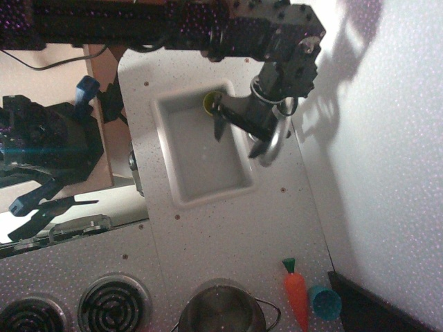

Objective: Turn faucet right

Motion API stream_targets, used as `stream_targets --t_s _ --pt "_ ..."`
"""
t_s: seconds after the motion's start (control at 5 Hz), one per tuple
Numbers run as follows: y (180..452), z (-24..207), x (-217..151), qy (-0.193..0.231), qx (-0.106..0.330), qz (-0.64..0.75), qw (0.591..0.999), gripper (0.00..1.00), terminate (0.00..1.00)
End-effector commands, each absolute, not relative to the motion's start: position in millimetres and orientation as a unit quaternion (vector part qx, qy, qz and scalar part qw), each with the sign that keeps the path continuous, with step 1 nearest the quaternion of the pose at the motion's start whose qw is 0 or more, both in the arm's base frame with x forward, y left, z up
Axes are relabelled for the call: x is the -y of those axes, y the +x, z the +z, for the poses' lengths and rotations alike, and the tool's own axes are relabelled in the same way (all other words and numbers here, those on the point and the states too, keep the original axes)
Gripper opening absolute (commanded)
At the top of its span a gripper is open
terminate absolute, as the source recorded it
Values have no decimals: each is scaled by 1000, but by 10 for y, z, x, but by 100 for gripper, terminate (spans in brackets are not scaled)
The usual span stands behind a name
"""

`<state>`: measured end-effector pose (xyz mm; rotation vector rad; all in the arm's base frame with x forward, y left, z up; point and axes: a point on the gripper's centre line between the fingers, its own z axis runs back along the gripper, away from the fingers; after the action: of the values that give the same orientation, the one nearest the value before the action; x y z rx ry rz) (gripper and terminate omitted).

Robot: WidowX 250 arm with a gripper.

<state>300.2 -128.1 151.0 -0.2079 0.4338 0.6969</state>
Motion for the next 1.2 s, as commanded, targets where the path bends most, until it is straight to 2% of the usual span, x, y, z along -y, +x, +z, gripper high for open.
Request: stream_targets --t_s 0.0,0.2,0.4,0.6,0.8,1.0 --pt "2894 2057 1792 -194 -178 235 936 100 0" --pt "2922 2049 1817 -199 -185 239 932 100 0" --pt "2926 2038 1915 -267 -140 304 904 100 0" --pt "2864 2143 1998 -279 -109 336 893 100 0" --pt "2752 2140 2066 -286 -120 351 883 100 0" --pt "2752 2140 2066 -286 -120 351 883 100 0"
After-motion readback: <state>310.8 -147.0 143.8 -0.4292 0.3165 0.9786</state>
